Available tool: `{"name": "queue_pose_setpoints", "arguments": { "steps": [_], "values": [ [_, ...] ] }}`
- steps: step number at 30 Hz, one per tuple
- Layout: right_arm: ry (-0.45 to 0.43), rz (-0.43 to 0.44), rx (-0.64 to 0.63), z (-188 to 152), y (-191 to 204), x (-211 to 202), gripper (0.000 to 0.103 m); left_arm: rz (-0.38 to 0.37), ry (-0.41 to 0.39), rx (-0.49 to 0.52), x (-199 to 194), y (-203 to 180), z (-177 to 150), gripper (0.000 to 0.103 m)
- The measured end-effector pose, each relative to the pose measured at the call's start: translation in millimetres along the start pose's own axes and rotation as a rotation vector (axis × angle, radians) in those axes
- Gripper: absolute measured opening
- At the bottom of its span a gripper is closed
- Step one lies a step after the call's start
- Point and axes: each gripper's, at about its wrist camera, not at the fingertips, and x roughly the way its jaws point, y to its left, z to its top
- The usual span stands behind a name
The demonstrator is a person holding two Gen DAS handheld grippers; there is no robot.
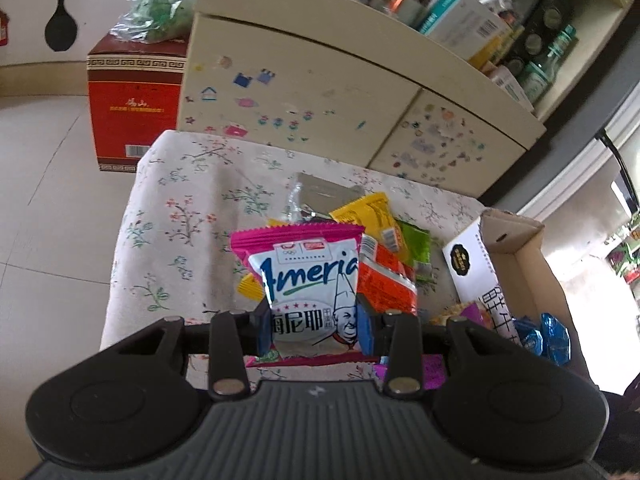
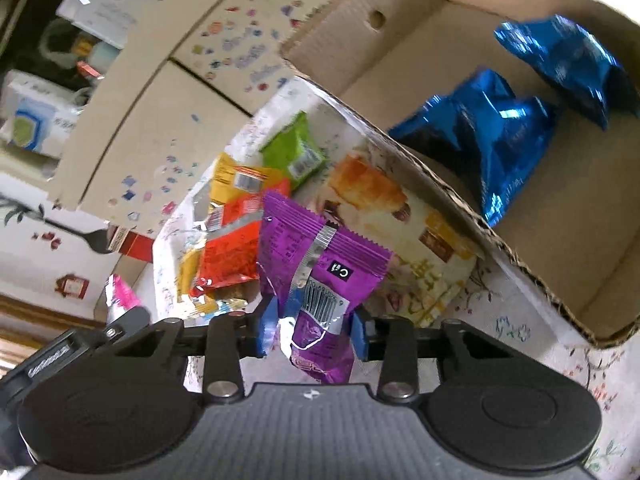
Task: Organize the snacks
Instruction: 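Close the right tool on the purple snack bag while the left tool holds the pink bag, then lift the purple bag with the right tool while the left tool holds the pink bag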
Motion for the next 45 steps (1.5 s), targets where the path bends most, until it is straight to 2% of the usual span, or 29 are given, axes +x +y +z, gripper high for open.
{"name": "queue_pose_setpoints", "arguments": {
  "steps": [3,5,7,10,12,14,17,19,26,29,31,38,45],
  "values": [
    [-0.018,0.009,-0.099,-0.1,10.0,-3.6,0.029,0.001,0.005,0.008,2.1,-4.5,-2.0,0.038],
    [-0.026,0.003,-0.160,-2.6,16.7,-3.9,0.029,0.002,0.010,0.015,4.0,-7.0,-3.2,0.038],
    [-0.002,-0.003,-0.155,-3.1,15.0,3.0,0.032,0.011,0.012,0.019,5.8,-8.1,-4.5,0.038],
    [0.035,-0.012,-0.079,-2.8,7.8,11.1,0.042,0.027,0.015,0.020,8.1,-9.1,-5.7,0.039],
    [0.040,-0.013,-0.079,-5.0,10.3,10.0,0.064,0.027,0.013,0.018,7.9,-9.0,-5.1,0.039],
    [0.033,-0.005,-0.093,-6.9,17.2,9.7,0.073,0.027,0.007,0.016,7.1,-8.9,-4.5,0.039],
    [0.022,0.000,-0.108,-10.9,28.3,14.2,0.085,0.033,0.000,0.007,6.2,-6.9,-3.2,0.039],
    [0.019,-0.017,-0.116,-12.7,35.7,21.9,0.087,0.042,-0.008,0.010,5.6,-5.5,-2.1,0.039],
    [0.035,-0.105,-0.142,-19.5,50.7,53.6,0.087,0.081,-0.008,0.019,8.0,-1.3,-2.4,0.039],
    [0.030,-0.147,-0.180,-23.1,50.8,59.3,0.069,0.111,-0.007,0.050,10.1,-4.2,-4.3,0.039],
    [0.023,-0.150,-0.180,-22.8,50.1,56.3,0.061,0.125,-0.003,0.062,11.5,-5.9,-5.7,0.039],
    [0.028,-0.099,-0.172,-20.2,41.7,41.4,0.049,0.130,-0.014,0.096,11.1,-15.6,-7.3,0.039],
    [-0.008,-0.083,-0.211,-15.9,38.4,28.7,0.045,0.132,-0.017,0.115,10.4,-22.2,-10.1,0.039]
  ]
}}
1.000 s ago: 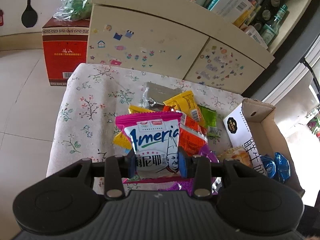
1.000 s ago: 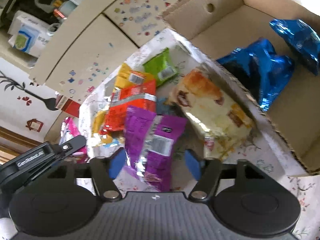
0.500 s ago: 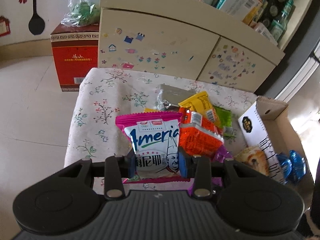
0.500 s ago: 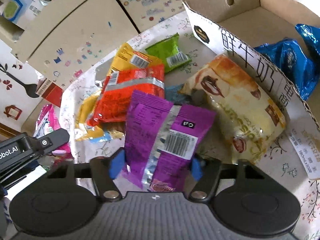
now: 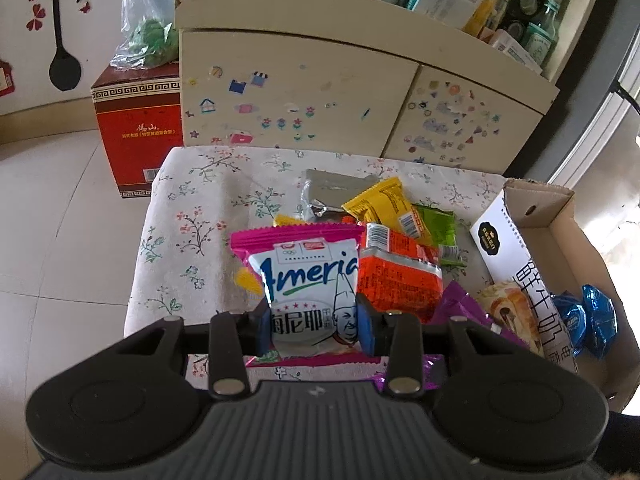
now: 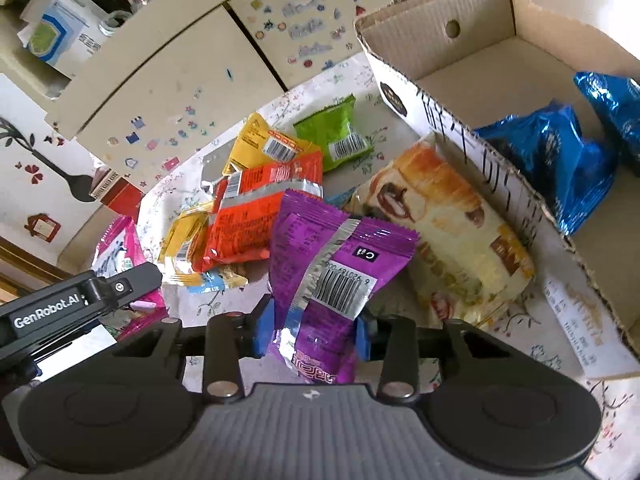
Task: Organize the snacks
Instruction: 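Lift the purple bag with the right tool while the left tool holds the pink bag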
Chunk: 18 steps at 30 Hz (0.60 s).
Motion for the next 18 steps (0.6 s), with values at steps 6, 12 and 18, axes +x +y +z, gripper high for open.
{"name": "queue_pose_setpoints", "arguments": {
  "steps": [6,12,18],
  "values": [
    [-0.004,0.044,0.004,4.6,-6.9,-13.9,0.039,-0.004,-0.006,0.004,-2.2,-3.2,-0.4,0.039],
    [-0.016,0.096,-0.016,6.8,-11.2,-28.0,0.030,-0.016,-0.011,0.020,-3.3,-14.0,-1.5,0.039],
    [-0.021,0.109,0.005,8.9,-21.5,-30.9,0.027,-0.016,-0.005,0.038,0.7,-28.4,-4.0,0.039]
  ]
}}
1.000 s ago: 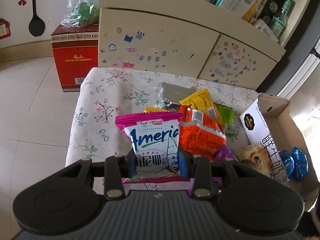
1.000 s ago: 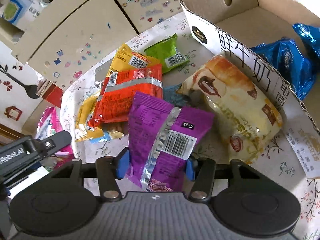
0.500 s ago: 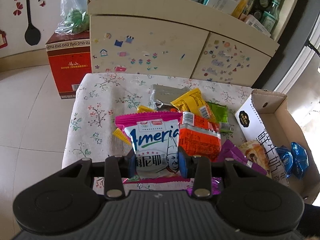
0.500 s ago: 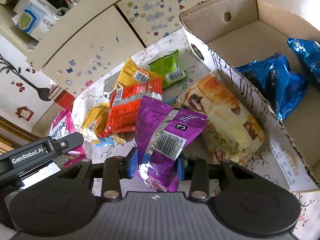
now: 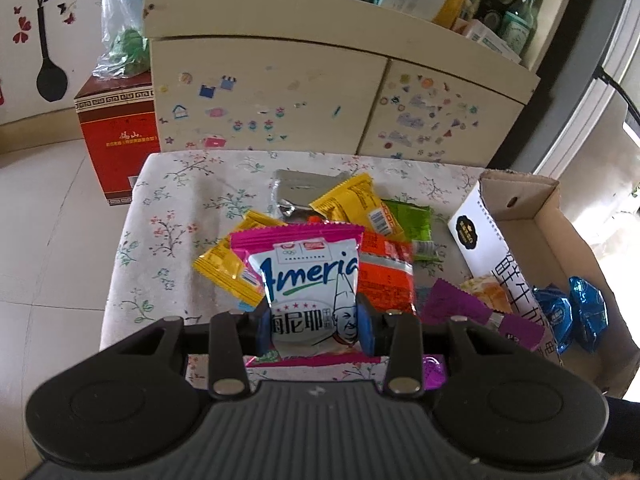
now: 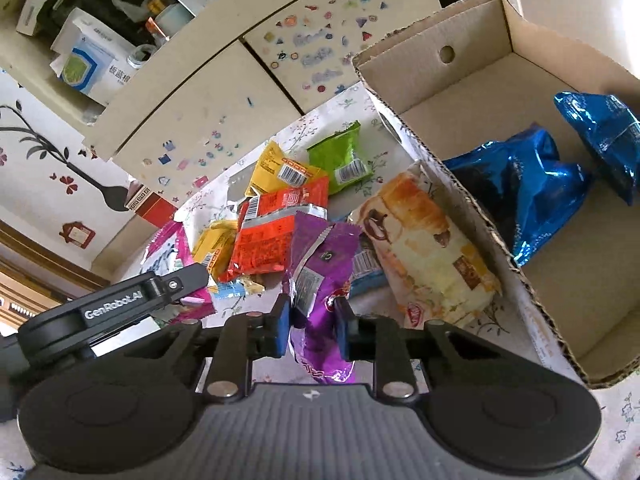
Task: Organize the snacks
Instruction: 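Lift the purple bag with the right tool while the left tool holds the pink bag, then carry both bags over the cardboard box and open the left tool while the right tool opens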
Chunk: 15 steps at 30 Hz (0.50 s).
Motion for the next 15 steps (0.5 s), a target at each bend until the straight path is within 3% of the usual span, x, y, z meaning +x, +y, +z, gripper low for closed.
{"name": "queue_pose_setpoints", "arguments": {
  "steps": [15],
  "values": [
    [-0.122,0.052,-0.056,12.7,-6.6,-46.3,0.026,-0.055,-0.028,0.025,-2.1,-39.3,5.5,0.039]
  ]
}}
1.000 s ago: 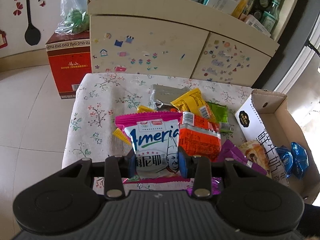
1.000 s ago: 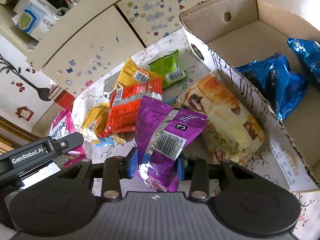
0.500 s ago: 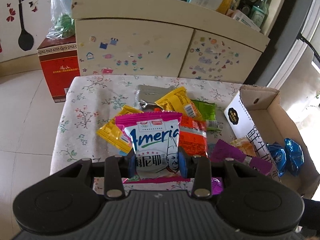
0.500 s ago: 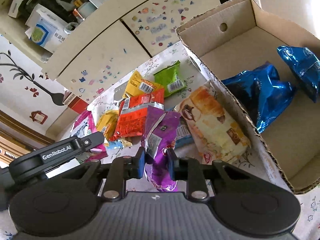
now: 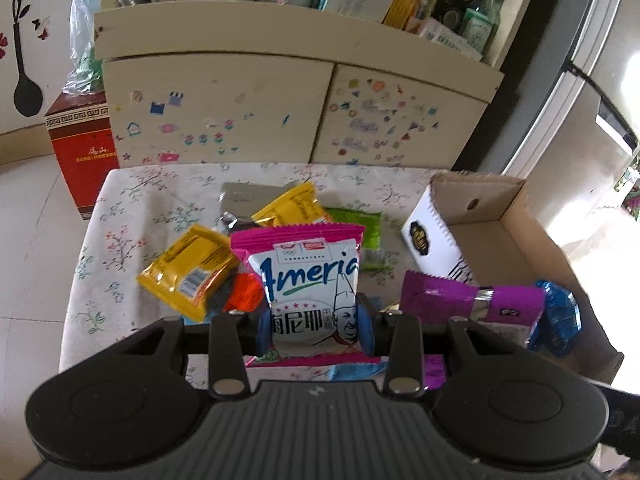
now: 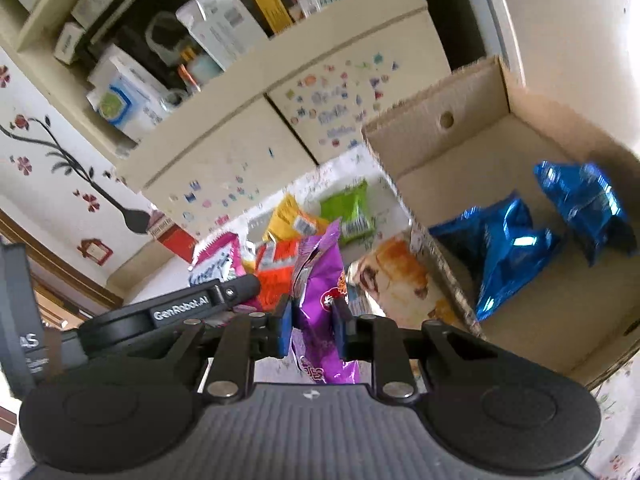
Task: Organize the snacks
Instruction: 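Carry both bags over the cardboard box and open the left tool while the right tool opens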
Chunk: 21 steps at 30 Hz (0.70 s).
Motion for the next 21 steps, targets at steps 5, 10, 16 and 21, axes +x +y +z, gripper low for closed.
{"name": "queue_pose_setpoints", "arguments": {
  "steps": [5,10,16,21],
  "values": [
    [-0.085,0.007,0.005,13.6,-6.4,-24.5,0.026,-0.043,-0.030,0.011,-4.7,-16.3,8.6,0.039],
    [-0.180,-0.025,0.038,28.9,-21.9,-47.5,0.026,-0.110,-0.048,0.036,-5.6,-42.7,12.1,0.039],
    [-0.267,-0.087,0.105,39.5,-47.7,-68.0,0.026,-0.222,-0.057,0.085,-1.2,-79.1,10.6,0.039],
    [-0.323,-0.148,0.165,45.1,-66.8,-79.8,0.026,-0.313,-0.044,0.144,5.7,-110.2,2.7,0.039]
  ]
}}
